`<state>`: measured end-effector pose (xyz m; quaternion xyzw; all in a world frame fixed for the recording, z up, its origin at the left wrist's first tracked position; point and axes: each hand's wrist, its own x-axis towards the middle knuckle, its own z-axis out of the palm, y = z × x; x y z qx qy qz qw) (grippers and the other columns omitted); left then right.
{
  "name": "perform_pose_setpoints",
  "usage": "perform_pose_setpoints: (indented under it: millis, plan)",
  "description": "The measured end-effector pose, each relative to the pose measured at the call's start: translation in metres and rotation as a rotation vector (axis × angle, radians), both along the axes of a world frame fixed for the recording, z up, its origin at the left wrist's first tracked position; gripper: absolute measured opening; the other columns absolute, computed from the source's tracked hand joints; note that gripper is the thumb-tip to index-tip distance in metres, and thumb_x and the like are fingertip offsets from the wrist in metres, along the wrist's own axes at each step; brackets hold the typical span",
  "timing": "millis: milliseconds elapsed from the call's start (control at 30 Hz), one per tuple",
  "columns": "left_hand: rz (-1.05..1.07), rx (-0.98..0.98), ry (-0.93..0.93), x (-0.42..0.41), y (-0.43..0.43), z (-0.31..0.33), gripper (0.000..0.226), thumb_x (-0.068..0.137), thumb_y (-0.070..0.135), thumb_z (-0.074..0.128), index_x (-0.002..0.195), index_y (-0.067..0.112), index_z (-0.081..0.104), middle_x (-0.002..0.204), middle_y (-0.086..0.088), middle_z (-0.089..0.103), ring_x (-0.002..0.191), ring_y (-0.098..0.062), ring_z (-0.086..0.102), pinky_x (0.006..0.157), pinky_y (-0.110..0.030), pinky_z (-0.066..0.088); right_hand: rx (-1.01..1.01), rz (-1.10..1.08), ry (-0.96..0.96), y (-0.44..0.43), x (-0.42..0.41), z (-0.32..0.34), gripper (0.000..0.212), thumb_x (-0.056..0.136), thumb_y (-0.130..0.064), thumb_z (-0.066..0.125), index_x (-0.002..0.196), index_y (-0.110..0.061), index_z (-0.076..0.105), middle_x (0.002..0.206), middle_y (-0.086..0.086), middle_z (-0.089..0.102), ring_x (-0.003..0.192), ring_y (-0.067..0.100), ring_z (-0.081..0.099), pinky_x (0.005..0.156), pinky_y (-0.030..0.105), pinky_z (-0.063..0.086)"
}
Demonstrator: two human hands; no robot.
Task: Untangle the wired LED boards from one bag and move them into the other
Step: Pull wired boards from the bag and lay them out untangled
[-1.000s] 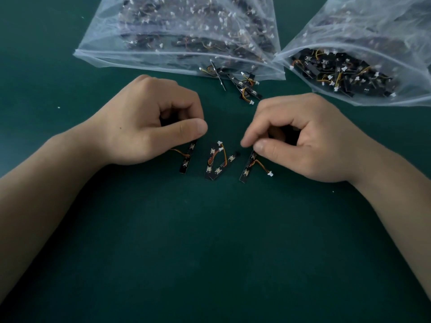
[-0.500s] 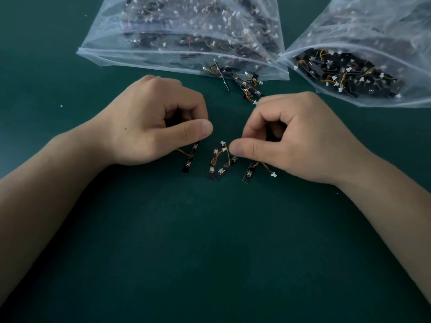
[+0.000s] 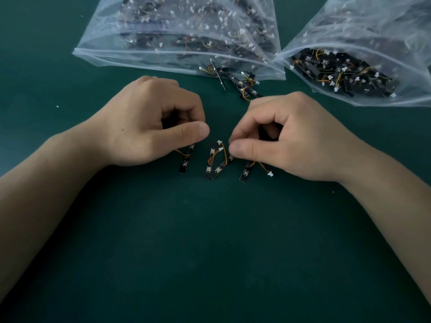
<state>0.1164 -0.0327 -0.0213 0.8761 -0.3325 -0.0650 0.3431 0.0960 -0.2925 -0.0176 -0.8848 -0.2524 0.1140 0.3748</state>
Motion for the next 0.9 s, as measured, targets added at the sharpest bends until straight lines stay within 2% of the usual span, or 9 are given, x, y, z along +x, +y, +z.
perform_pose_setpoints:
  millis: [167,300,567,800,900]
  plan:
    - [-0.01,0.02,-0.009,0.0,0.0001,0.0003,0.026,0.086,0.05,0.061,0.082,0.026,0.072,0.066,0.009,0.064,0.076,-0.017,0.057,0.07,-0.036,0.045,-0.017,0.026,0.03,-0.0006,-0.0017,-0.0001,0.005,0.082,-0.037,0.086,0.084,-0.037,0.081,0.082,-0.011,0.066,0.077,0.013,0.063,0.067,0.022,0.044]
    - [-0.013,0.024,-0.008,-0.0002,-0.0003,0.0,0.023,0.084,0.049,0.063,0.082,0.028,0.072,0.065,0.01,0.064,0.076,-0.017,0.058,0.071,-0.038,0.046,-0.028,-0.008,-0.012,0.0023,-0.0013,-0.0022,0.007,0.084,-0.031,0.085,0.082,-0.034,0.08,0.076,-0.012,0.065,0.07,0.006,0.059,0.063,0.012,0.035]
    - [-0.014,0.026,-0.017,-0.0006,-0.0004,-0.0006,0.021,0.083,0.048,0.064,0.082,0.029,0.071,0.064,0.009,0.063,0.076,-0.016,0.058,0.071,-0.036,0.045,-0.077,0.0,-0.019,0.002,-0.0015,-0.0003,0.019,0.084,-0.015,0.077,0.083,-0.034,0.076,0.074,-0.015,0.063,0.069,0.005,0.057,0.063,0.01,0.035]
    - [-0.02,0.032,-0.018,-0.0006,-0.0001,0.0,0.019,0.081,0.048,0.065,0.082,0.03,0.071,0.064,0.009,0.062,0.076,-0.017,0.057,0.069,-0.033,0.042,-0.051,0.022,-0.021,-0.0005,-0.0001,-0.0032,0.021,0.085,-0.013,0.076,0.084,-0.034,0.078,0.076,-0.014,0.063,0.07,0.007,0.057,0.064,0.011,0.035]
    - [-0.025,0.035,-0.013,-0.0004,0.0002,0.0009,0.018,0.079,0.047,0.065,0.083,0.03,0.072,0.065,0.009,0.062,0.077,-0.017,0.056,0.069,-0.034,0.043,0.028,0.025,-0.011,-0.0032,0.0007,-0.0065,0.019,0.088,-0.015,0.075,0.093,-0.033,0.077,0.077,-0.012,0.064,0.064,0.01,0.055,0.062,0.012,0.037]
